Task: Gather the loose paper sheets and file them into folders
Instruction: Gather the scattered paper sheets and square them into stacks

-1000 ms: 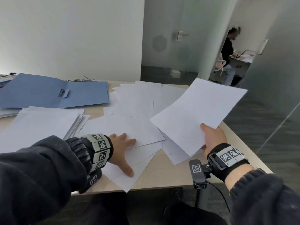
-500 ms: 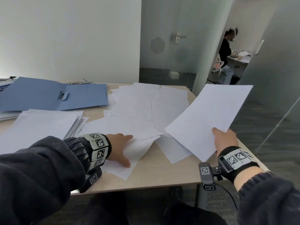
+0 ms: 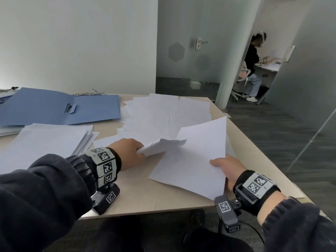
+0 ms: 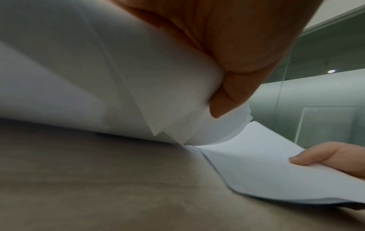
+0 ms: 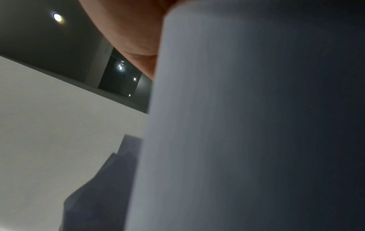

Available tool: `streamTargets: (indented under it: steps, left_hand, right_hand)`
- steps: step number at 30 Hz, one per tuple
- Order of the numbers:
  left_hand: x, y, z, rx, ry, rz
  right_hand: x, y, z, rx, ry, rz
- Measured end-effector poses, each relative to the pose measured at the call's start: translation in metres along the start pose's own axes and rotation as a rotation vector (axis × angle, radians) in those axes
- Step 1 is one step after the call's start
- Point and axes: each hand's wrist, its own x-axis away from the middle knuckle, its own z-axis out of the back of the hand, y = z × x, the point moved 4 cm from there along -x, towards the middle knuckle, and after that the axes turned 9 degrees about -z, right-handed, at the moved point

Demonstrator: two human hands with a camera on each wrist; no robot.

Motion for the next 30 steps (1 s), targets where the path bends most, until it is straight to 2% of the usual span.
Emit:
streamTargets:
  steps: [5,9,14,18,23,27,30]
  left_hand:
    - [0.013,0.028,0.002,0.049,0.031,-0.135]
    - [0.027,0.047,0.002,0.043,0.024,-0.282]
    - [0.040,0.058,-0.001,-0.042,0.031,-0.484]
    - [0.043,0.061,0.006,-0.016,0.103,-0.543]
    - [0.040,0.070,0.028,0.046,0.186,-0.524]
    - [0.034,0.070,0.056,0.147,0.315,-0.382]
    - [0.029,0.065,0.083,0.199,0.472,-0.278]
  right_hand:
    - [0.002,0.009,-0.026,-0.106,-0.101,-0.096]
    - [0.004,0.011,-0.028,-0.145,-0.142,-0.178]
    - [0.005,0.015,-0.019,-0.146,-0.095,-0.205]
    - [0.005,0.014,-0.004,-0.109,-0.023,-0.207]
    - [0.007,0.011,0.007,-0.122,0.026,-0.209]
    - [0.013,0.010,0.004,-0.140,0.025,-0.208]
    - [0.013,0.011,0.003,-0.134,0.003,-0.219]
